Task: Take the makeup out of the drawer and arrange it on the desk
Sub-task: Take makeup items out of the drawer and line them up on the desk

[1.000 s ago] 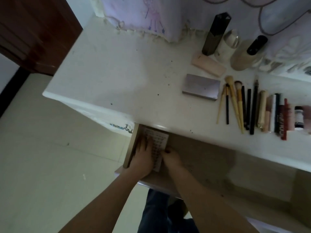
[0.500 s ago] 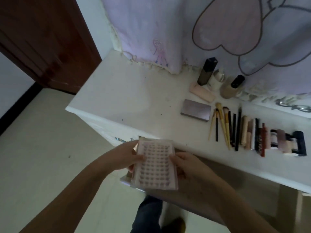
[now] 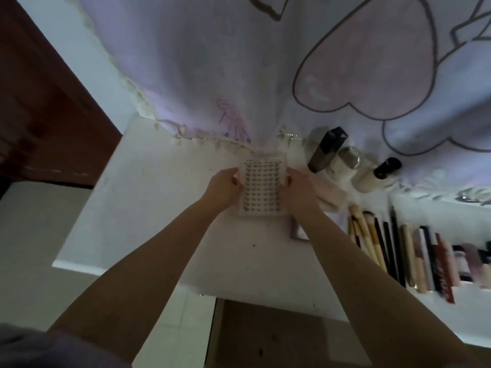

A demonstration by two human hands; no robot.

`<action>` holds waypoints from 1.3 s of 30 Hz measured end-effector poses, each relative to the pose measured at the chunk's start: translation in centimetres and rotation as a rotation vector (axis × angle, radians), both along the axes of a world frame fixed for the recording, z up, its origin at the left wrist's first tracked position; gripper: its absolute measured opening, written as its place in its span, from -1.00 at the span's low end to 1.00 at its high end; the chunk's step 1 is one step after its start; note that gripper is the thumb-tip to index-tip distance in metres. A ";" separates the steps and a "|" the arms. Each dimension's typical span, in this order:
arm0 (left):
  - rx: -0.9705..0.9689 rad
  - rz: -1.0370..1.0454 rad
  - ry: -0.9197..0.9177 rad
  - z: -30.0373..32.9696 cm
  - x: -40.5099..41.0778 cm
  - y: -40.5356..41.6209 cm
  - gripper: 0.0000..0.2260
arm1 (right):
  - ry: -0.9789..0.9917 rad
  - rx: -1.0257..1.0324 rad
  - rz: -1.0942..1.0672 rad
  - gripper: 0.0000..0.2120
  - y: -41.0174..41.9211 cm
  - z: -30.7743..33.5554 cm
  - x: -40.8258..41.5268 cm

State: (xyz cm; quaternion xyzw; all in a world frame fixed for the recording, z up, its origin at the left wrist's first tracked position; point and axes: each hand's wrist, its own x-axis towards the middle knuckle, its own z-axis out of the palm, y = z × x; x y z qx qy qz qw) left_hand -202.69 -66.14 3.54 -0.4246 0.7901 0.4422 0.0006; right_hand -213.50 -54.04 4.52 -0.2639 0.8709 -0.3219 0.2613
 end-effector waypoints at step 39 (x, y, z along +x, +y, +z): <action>1.539 1.127 0.501 -5.5 16.2 36.3 -0.65 | -1.376 -0.575 -1.152 -0.76 39.7 -6.8 13.4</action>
